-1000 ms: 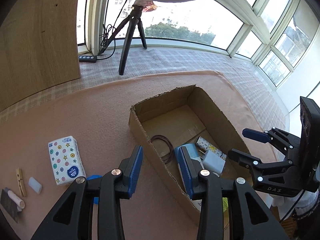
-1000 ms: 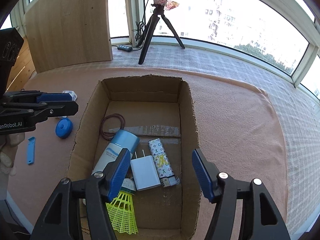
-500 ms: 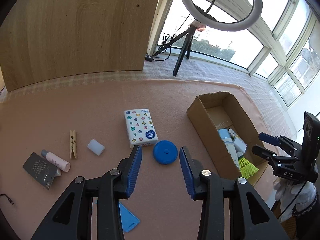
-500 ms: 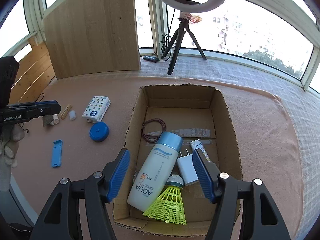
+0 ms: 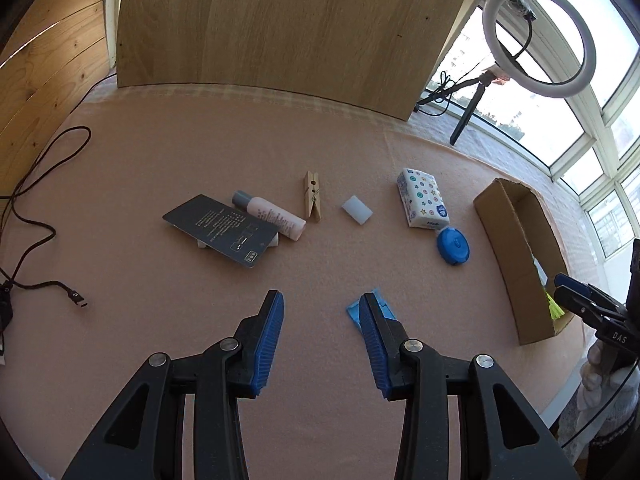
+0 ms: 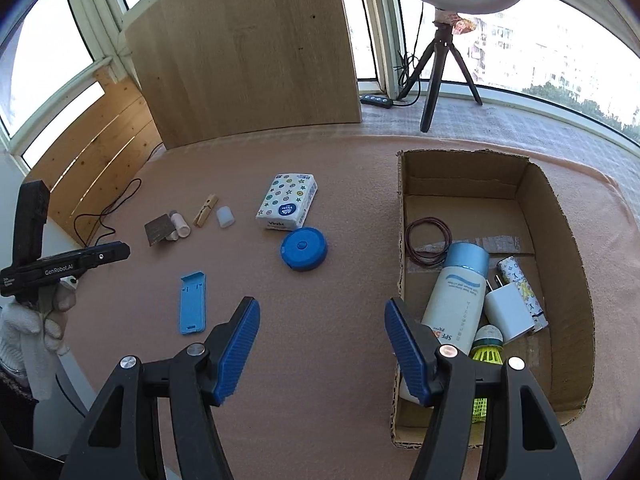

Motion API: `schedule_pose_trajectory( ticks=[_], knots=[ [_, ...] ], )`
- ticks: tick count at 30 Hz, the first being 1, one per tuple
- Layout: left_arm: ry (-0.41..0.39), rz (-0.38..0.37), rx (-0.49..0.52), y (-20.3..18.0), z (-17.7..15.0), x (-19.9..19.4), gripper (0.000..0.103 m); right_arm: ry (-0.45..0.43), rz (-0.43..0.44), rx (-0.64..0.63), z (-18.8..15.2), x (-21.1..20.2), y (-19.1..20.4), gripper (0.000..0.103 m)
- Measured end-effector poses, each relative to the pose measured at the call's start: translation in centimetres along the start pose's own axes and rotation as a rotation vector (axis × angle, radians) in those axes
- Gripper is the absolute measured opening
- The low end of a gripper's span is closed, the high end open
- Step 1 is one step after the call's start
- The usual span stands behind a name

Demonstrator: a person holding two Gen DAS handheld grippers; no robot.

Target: Organize objects

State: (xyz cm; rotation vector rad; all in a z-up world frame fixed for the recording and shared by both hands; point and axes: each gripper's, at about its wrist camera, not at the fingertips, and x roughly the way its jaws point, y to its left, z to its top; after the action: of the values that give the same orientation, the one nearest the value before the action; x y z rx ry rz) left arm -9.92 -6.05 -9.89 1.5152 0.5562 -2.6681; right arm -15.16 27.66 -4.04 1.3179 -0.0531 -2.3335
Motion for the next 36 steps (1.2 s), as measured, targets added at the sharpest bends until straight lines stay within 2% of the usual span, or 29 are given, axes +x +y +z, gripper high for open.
schedule_pose_trajectory(
  ticks=[4, 9, 14, 18, 20, 23, 25, 36],
  knots=[
    [0.009, 0.008, -0.048, 2.1, -1.1, 0.1, 0.042, 0.003, 0.014, 0.022, -0.4, 1.2, 2.0, 0.061],
    [0.002, 0.02, -0.088, 4.4, -0.8, 0.7, 0.042, 0.03, 0.044, 0.017, -0.6, 2.6, 4.0, 0.061],
    [0.0, 0.053, -0.097, 6.2, 1.1, 1.7, 0.042, 0.048, 0.038, 0.014, -0.5, 3.2, 4.5, 0.061],
    [-0.003, 0.071, -0.094, 7.3, 4.3, 2.5, 0.042, 0.063, 0.027, 0.021, -0.6, 3.6, 4.5, 0.061],
    [0.022, 0.078, -0.102, 8.0, 5.9, 3.4, 0.047, 0.068, 0.026, 0.026, -0.7, 3.7, 4.4, 0.061],
    [0.061, 0.066, -0.183, 9.5, 7.1, 4.7, 0.049, 0.067, 0.019, 0.031, -0.8, 3.8, 4.4, 0.061],
    [0.059, 0.05, -0.227, 10.0, 7.0, 5.0, 0.049, 0.061, 0.011, 0.038, -0.8, 3.7, 4.2, 0.061],
    [0.064, -0.012, -0.337, 11.2, 6.4, 7.1, 0.048, 0.052, -0.032, 0.053, -0.5, 3.5, 2.8, 0.061]
  ],
)
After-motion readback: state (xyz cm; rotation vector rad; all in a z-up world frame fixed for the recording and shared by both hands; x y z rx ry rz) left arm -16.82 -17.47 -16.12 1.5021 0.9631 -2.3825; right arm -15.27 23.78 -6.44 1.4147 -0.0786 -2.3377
